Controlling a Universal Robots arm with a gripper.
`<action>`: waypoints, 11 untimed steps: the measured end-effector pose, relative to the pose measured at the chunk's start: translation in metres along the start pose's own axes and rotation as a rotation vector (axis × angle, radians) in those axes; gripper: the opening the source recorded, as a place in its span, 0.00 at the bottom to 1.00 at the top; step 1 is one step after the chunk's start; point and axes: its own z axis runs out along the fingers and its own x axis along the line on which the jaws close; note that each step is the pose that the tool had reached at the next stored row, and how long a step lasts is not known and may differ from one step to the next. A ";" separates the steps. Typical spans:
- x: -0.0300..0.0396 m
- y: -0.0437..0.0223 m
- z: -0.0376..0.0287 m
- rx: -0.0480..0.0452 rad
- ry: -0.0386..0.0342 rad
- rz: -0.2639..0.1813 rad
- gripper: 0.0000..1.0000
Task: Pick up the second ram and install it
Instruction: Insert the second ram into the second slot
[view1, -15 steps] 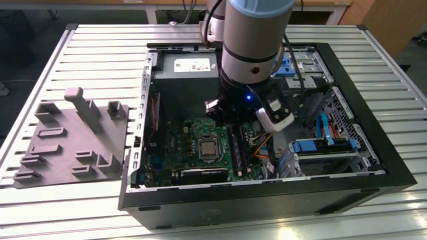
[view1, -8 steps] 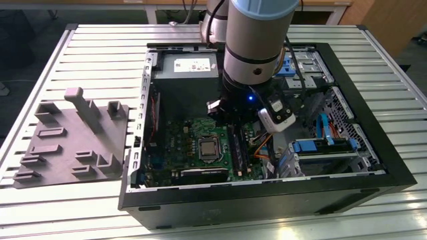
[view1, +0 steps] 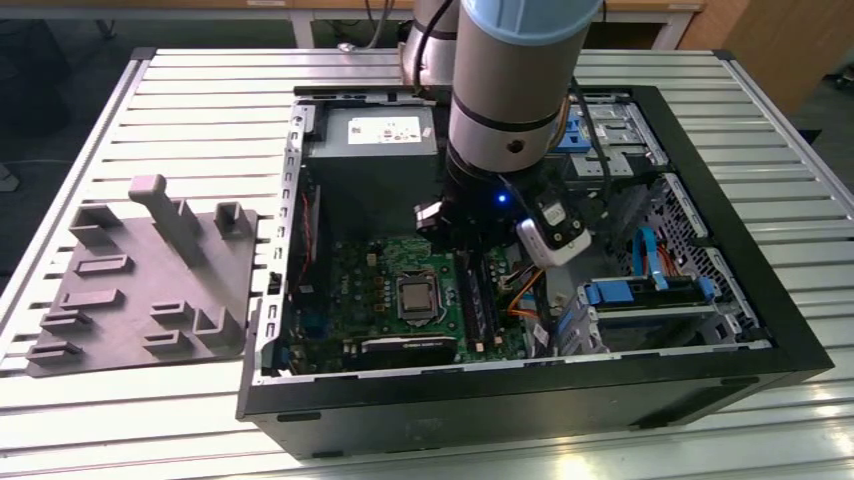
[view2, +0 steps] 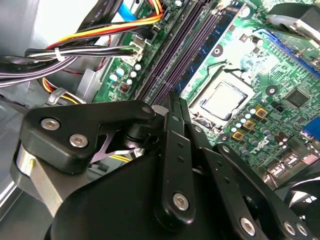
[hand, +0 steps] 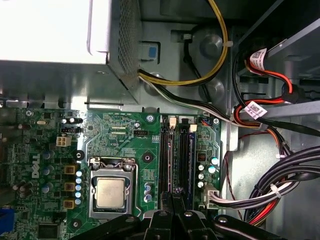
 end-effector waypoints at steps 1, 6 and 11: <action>0.0000 0.0000 0.0005 -0.0001 0.0000 0.000 0.12; -0.0001 -0.0001 0.0032 0.0000 0.0000 0.000 0.12; -0.0001 0.0007 0.0049 -0.0001 0.0000 0.000 0.12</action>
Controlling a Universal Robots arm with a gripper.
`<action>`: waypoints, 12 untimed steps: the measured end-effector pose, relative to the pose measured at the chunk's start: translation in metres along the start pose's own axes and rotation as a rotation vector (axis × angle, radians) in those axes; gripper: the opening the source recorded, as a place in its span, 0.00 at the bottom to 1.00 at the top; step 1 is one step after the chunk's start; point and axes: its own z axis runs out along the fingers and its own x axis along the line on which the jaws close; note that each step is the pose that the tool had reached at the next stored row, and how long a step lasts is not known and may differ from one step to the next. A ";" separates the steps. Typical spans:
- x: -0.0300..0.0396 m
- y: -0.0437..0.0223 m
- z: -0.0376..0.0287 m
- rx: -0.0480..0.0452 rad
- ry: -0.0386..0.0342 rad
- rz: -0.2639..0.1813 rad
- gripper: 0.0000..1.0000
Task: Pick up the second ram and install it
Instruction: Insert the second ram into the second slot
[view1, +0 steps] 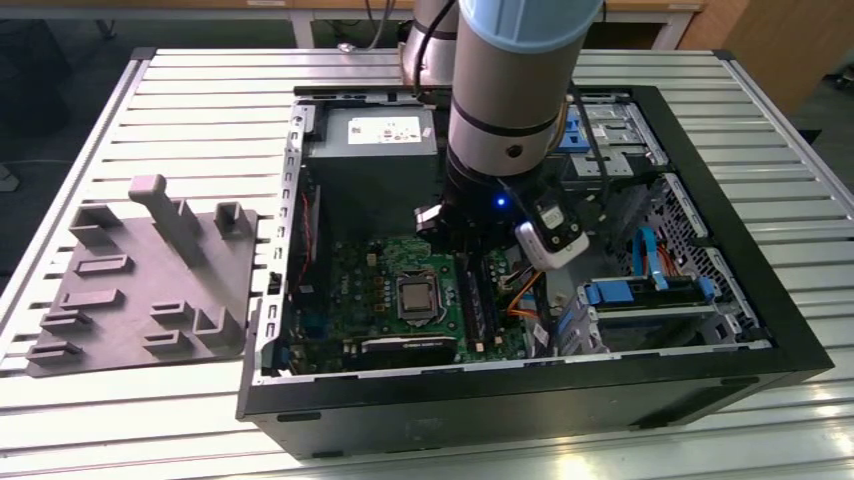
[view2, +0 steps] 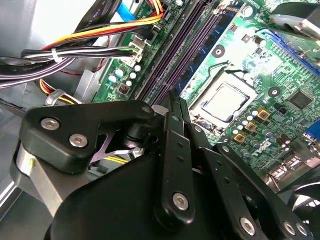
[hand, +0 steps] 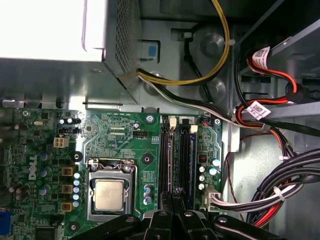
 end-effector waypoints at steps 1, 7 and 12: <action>0.0000 0.0002 0.0003 0.0000 0.0000 0.000 0.12; -0.0001 0.0013 0.0031 0.0000 0.0000 0.000 0.12; -0.0005 0.0021 0.0050 0.0001 0.0001 0.000 0.12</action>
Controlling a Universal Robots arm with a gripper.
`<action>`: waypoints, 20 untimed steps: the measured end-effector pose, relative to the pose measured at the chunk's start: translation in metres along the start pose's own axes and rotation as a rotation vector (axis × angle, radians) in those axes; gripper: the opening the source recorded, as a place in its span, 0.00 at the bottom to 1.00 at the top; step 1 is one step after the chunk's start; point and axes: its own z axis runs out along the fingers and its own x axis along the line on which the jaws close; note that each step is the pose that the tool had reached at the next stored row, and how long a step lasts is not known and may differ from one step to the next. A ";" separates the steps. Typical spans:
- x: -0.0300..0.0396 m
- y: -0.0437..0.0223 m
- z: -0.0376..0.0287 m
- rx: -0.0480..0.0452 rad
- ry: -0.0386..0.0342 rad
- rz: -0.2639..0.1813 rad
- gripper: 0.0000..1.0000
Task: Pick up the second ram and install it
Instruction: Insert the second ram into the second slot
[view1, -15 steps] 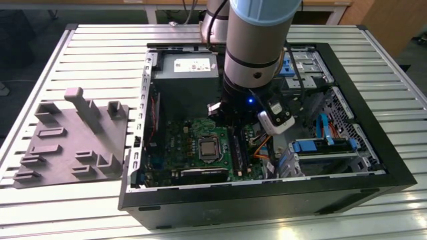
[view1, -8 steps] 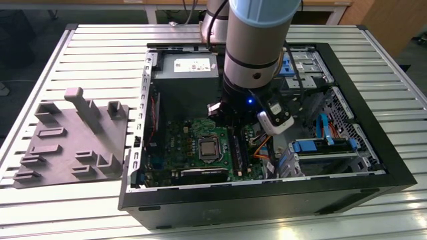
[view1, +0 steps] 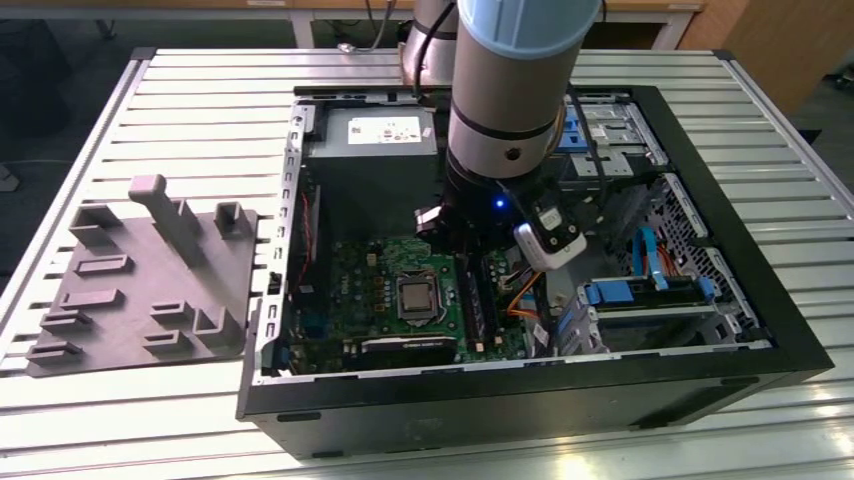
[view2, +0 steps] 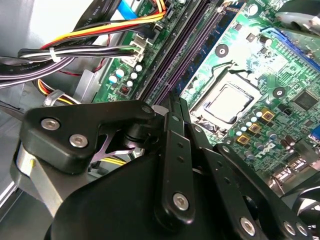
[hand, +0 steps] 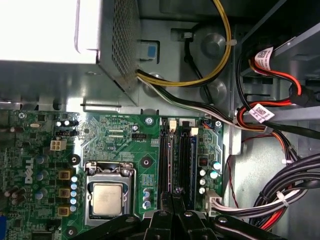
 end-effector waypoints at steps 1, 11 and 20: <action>0.0000 0.0001 0.0002 0.0000 0.0000 0.000 0.12; 0.0001 0.0016 0.0038 -0.0002 -0.0001 0.000 0.12; 0.0001 0.0016 0.0047 0.0000 0.0000 0.000 0.12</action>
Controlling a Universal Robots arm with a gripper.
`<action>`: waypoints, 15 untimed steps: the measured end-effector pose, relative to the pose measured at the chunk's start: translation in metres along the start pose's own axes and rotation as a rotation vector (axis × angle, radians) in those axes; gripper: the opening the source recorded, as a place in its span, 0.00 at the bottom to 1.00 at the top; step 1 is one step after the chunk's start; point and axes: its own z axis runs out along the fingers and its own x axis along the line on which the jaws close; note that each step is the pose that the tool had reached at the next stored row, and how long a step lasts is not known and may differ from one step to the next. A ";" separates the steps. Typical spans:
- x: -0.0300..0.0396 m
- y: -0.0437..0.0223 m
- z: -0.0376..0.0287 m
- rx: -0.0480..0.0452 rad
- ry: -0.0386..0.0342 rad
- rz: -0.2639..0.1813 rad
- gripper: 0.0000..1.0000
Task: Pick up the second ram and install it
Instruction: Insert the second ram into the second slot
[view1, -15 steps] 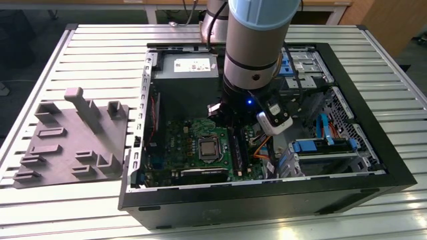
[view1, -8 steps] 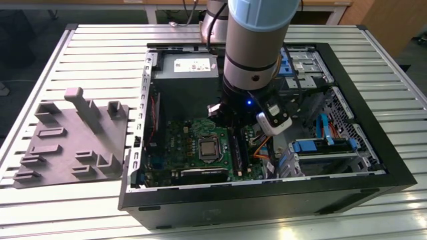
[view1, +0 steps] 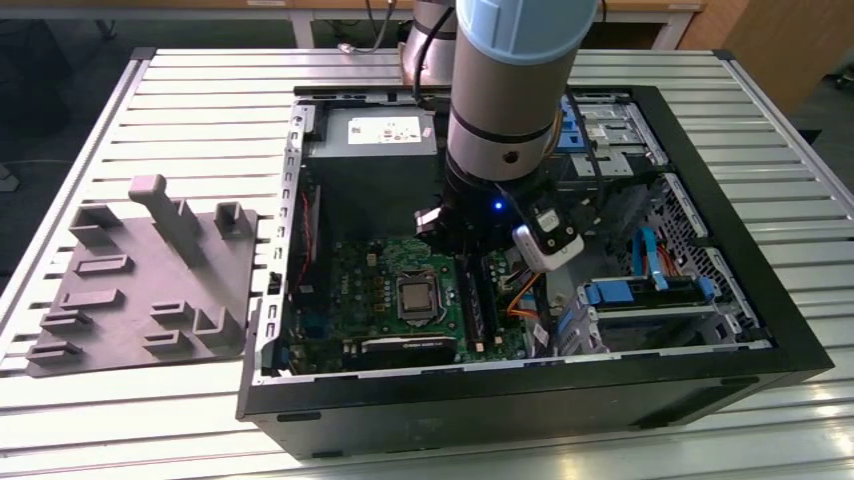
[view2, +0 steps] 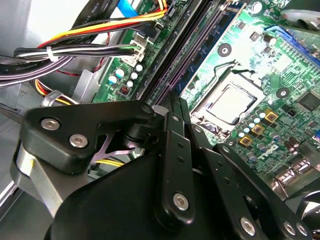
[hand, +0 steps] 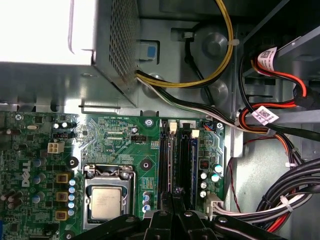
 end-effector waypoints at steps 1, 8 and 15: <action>0.0000 0.0000 0.0001 0.0000 0.0000 0.000 0.12; -0.0010 -0.0001 0.0011 0.0004 -0.0006 0.016 0.12; -0.0015 0.0000 0.0013 -0.0009 -0.0009 0.021 0.12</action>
